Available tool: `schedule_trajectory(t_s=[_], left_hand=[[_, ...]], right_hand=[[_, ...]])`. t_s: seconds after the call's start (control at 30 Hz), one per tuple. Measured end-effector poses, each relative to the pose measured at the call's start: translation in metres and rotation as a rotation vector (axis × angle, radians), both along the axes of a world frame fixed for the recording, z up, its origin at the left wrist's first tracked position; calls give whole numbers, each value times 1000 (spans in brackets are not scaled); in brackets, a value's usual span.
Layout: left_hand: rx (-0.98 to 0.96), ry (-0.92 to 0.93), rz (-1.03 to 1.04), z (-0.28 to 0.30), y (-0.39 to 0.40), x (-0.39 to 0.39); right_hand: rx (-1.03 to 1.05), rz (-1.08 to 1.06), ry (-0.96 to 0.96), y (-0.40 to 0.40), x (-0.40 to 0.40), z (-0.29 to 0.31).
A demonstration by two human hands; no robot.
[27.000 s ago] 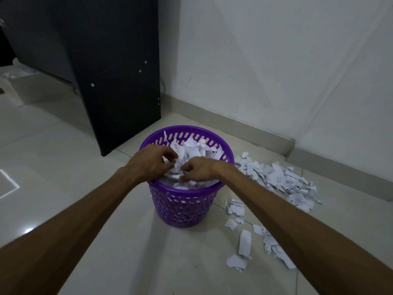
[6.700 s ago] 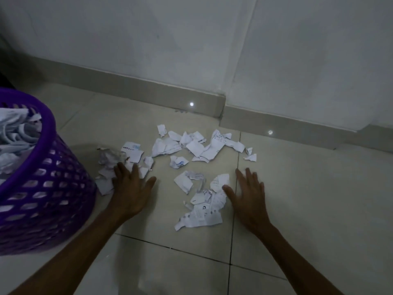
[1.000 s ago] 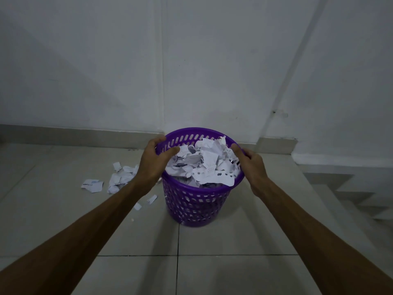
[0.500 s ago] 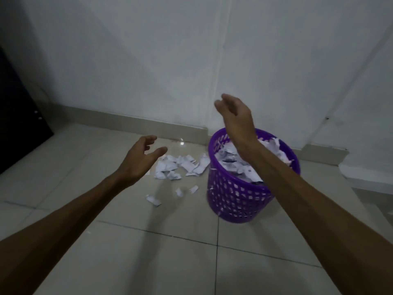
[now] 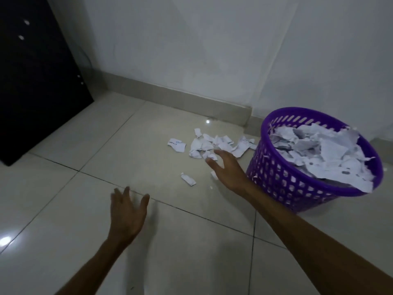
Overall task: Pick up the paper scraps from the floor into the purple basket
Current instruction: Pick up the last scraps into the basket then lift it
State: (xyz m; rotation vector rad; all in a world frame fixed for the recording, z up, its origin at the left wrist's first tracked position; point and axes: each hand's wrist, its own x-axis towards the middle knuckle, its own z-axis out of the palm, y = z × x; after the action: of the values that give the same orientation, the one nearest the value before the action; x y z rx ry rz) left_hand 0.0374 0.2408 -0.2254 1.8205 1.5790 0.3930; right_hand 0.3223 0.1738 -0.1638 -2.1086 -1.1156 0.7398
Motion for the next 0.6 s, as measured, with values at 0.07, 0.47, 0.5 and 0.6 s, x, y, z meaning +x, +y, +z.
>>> schedule_trajectory(t_s=[0.07, 0.47, 0.5, 0.6], left_hand=[[-26, 57, 2, -32, -14, -11], [261, 187, -423, -67, 4, 40], [267, 165, -468, -67, 6, 50], [261, 34, -619, -64, 6, 76]], right_hand=[[-111, -40, -29, -1, 3, -25], [-163, -134, -180, -15, 0, -108], [-151, -111, -193, -12, -3, -110], [-110, 54, -266, -6, -15, -115]])
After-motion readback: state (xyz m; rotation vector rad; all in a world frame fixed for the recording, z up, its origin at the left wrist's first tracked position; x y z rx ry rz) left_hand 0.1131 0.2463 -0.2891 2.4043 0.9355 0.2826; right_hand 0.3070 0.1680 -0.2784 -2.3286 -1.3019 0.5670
